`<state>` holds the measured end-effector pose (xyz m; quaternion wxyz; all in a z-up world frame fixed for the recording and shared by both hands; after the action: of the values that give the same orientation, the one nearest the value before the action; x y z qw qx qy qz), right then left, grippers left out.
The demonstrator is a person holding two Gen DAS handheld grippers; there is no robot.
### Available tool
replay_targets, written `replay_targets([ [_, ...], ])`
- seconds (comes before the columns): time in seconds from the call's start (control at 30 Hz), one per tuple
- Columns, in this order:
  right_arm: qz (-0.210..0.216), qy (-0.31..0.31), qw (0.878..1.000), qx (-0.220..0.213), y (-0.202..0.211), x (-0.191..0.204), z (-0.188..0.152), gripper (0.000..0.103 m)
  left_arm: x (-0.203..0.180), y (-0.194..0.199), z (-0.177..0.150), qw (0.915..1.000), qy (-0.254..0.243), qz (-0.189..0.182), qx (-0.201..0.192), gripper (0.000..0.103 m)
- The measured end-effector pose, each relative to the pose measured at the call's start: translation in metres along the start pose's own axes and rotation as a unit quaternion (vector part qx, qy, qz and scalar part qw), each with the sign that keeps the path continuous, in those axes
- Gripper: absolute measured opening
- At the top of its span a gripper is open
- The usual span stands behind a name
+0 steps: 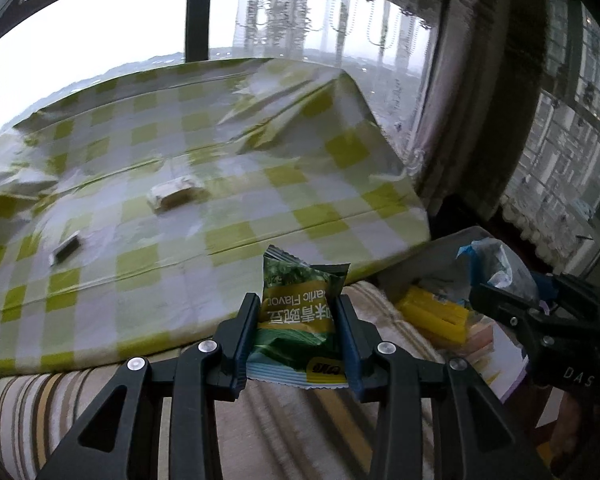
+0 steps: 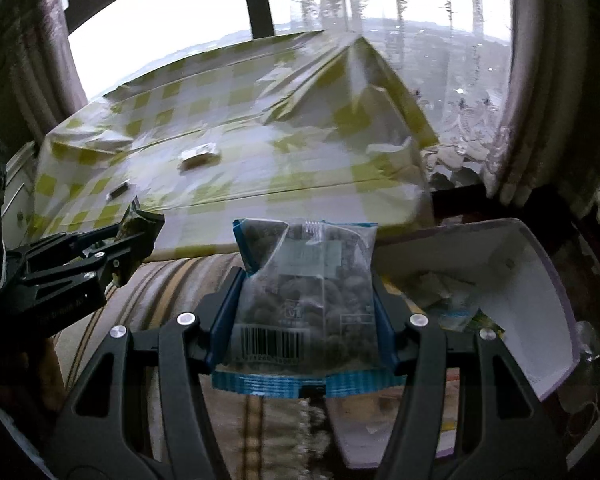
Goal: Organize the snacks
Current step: 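Carry the green packet and nut bag with both tools toward the white box, then lower both snacks into the white box and open both tools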
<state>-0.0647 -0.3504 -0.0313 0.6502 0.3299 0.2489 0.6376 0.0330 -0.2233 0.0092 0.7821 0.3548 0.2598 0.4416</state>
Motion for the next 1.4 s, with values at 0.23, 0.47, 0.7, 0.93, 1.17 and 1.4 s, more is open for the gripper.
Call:
replay_targets([
  [0.23,-0.036,-0.024,0.999,-0.010,0.007,-0.033,-0.002,0.062,-0.030,-0.011,0.010,0.9995,-0.025,-0.017,0.006,0.039],
  [0.47,-0.071,-0.056,0.996,-0.014,0.011,-0.072,-0.009,0.062,-0.068,-0.027,0.015,0.9975,-0.054,-0.041,0.018,0.039],
  [0.7,-0.104,-0.084,0.991,-0.016,0.015,-0.110,-0.018,0.062,-0.107,-0.042,0.016,0.9940,-0.085,-0.062,0.032,0.039],
  [0.93,-0.126,-0.105,0.986,-0.012,0.011,-0.138,-0.024,0.062,-0.136,-0.059,0.018,0.9905,-0.103,-0.076,0.051,0.039],
  [1.17,-0.141,-0.123,0.982,-0.006,0.004,-0.164,-0.029,0.062,-0.162,-0.077,0.021,0.9867,-0.120,-0.086,0.069,0.039],
  [1.4,-0.149,-0.147,0.978,0.007,-0.011,-0.192,-0.036,0.062,-0.189,-0.099,0.025,0.9823,-0.134,-0.095,0.089,0.039],
])
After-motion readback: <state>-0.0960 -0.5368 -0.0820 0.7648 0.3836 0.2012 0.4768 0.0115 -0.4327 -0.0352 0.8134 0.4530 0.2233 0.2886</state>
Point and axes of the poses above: each gripper's, at about its wrist camera, not at the fingertips, and y roughly against the way its jaws point, x to its left, z to its top, the point moved 8 cm from there along -y, roughly the way its jaws point, and after that the axes turned 8 degrees about x, right-handed, at the moved point
